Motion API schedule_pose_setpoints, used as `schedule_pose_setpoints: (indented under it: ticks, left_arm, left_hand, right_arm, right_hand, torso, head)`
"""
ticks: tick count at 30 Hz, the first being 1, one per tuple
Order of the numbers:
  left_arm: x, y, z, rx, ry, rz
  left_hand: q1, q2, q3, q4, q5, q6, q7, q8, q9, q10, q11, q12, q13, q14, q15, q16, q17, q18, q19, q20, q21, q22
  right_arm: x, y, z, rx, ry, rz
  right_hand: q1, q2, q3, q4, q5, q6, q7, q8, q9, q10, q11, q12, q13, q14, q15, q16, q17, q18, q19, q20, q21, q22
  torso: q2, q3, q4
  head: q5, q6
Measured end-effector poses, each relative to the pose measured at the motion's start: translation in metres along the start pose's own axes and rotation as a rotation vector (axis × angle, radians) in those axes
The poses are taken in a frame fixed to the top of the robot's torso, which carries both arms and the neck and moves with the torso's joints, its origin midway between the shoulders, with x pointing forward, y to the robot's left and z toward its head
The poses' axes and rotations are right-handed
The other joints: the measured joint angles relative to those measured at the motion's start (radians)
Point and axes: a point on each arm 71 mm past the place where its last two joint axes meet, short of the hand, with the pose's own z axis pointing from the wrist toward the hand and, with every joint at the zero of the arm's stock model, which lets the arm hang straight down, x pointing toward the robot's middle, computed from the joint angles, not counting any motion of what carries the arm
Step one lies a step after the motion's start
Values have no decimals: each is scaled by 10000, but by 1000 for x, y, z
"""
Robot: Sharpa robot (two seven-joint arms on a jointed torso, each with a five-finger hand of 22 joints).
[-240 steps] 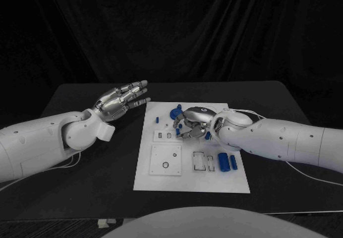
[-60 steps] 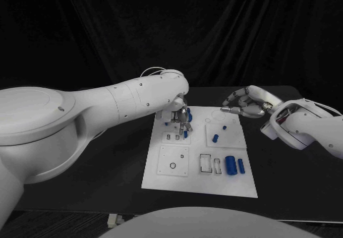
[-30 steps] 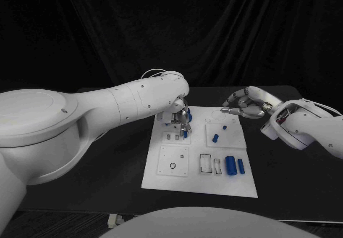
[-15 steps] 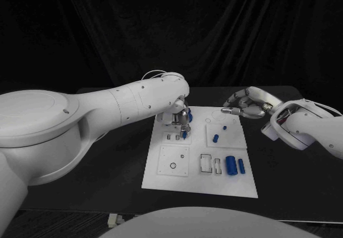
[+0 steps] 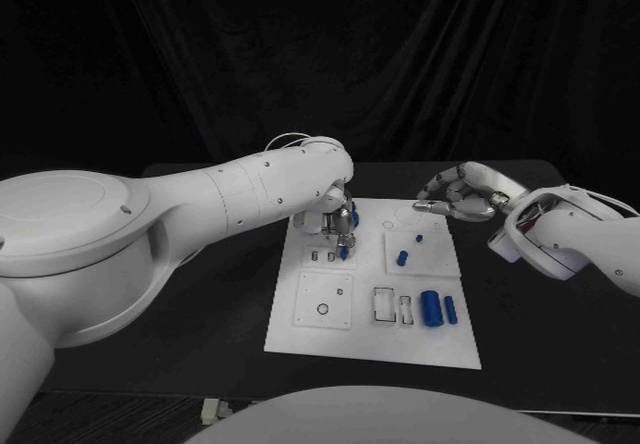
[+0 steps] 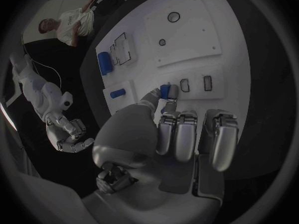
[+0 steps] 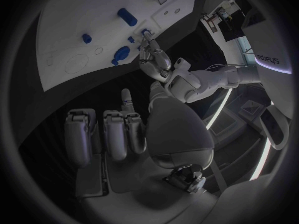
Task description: Assemble the parts on the task board
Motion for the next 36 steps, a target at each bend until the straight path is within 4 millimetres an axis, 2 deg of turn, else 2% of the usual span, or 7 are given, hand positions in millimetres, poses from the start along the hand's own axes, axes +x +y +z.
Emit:
schedule_pose_setpoints:
  ticks: [4,8,28,32,36]
  left_arm:
    - [1,-1,0,28,6,14]
    - [3,-1,-1,56,10,31]
    - [8,1,-3,137,-225,-130]
    - [8,3,-4,144,-261,-176]
    - [7,5,-5,136,-315,-227]
  left_hand:
    - [94,-93,240,-206,99,39,36,-46,91,0,0,-1,-1,2,-3,0,0,0,0,0,0,0]
    - [158,-155,264,-209,124,56,55,-46,207,1,-1,2,8,37,-38,0,0,-1,0,0,0,0]
    - [155,-156,416,-166,123,71,61,-46,368,0,0,7,18,38,-36,0,0,0,0,1,-51,-2]
    - [-9,-203,577,-191,-57,56,47,-88,424,1,0,6,12,38,-36,0,0,-1,0,1,-96,-2]
    - [-42,-193,591,-178,-60,17,8,-125,428,0,0,6,11,38,-36,0,0,1,1,1,-96,-3]
  right_arm:
    - [0,0,0,5,1,0]
    - [0,0,0,10,0,-1]
    - [2,-3,-2,107,53,23]
    - [3,-4,-2,127,61,27]
    - [3,-5,-2,155,63,26]
  right_hand:
    - [10,10,0,0,0,23,-23,0,10,0,0,0,-1,0,0,0,0,0,0,0,0,0]
    - [129,22,0,0,0,72,1,41,18,0,0,0,-1,0,0,0,0,0,0,0,0,0]
    - [170,60,-28,-28,231,72,1,41,25,-36,36,0,-3,0,0,0,0,1,0,0,-40,6]
    - [208,21,-27,-28,231,72,1,41,25,-36,36,0,-3,0,0,0,0,0,0,0,-40,6]
    - [208,21,-27,-28,276,72,1,40,24,-36,36,0,-3,0,0,0,0,0,0,0,-40,5]
  torso:
    - [3,5,-6]
    - [6,7,-6]
    - [3,9,-7]
    - [2,9,-7]
    - [1,9,-7]
  head:
    - [15,0]
    - [35,0]
    - [124,0]
    - [103,0]
    - [101,0]
